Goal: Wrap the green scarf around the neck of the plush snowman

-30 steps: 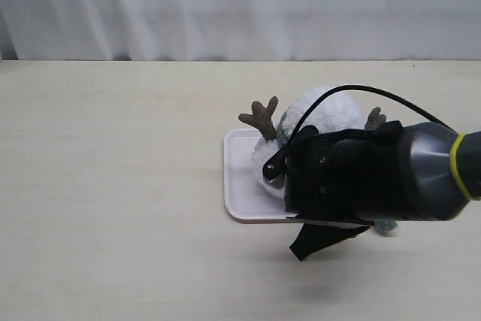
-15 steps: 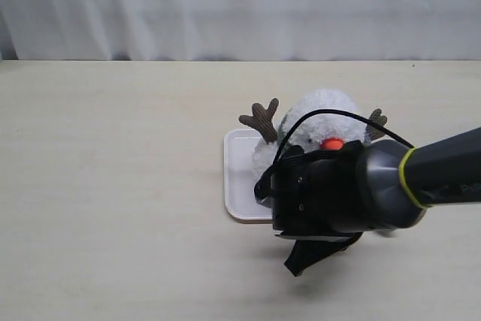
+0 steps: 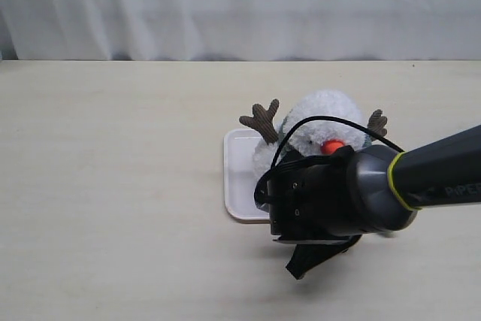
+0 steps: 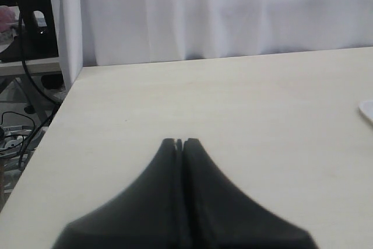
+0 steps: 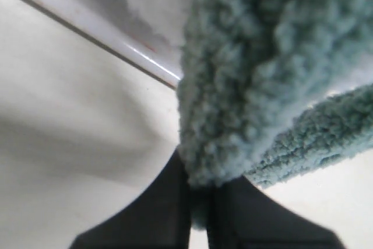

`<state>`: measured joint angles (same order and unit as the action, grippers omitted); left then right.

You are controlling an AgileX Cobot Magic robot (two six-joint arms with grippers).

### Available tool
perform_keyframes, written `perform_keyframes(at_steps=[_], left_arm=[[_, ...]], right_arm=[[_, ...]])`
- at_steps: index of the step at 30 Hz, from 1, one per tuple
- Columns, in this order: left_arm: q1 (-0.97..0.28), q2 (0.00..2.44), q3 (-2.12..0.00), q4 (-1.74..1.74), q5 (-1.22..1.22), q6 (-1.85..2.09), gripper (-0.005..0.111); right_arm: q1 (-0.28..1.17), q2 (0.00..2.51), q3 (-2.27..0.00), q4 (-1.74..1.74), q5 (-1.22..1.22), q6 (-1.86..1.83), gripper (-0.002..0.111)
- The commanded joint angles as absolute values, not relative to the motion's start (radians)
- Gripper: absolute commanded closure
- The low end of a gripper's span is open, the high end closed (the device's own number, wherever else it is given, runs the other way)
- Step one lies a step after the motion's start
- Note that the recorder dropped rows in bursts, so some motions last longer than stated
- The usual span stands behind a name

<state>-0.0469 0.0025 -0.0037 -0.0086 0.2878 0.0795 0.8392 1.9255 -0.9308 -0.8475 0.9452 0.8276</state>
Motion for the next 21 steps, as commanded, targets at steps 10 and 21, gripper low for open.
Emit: perform_keyframes(at_steps=[10, 21], left_arm=[[-0.047, 0.0, 0.0, -0.009, 0.278, 0.073, 0.107], [-0.047, 0.0, 0.0, -0.009, 0.278, 0.073, 0.107]], right_arm=[[0.841, 1.927, -0.924, -0.842, 0.943, 0.863, 0.104], [0.841, 1.927, -0.924, -0.845, 0.937, 0.844, 0.103]])
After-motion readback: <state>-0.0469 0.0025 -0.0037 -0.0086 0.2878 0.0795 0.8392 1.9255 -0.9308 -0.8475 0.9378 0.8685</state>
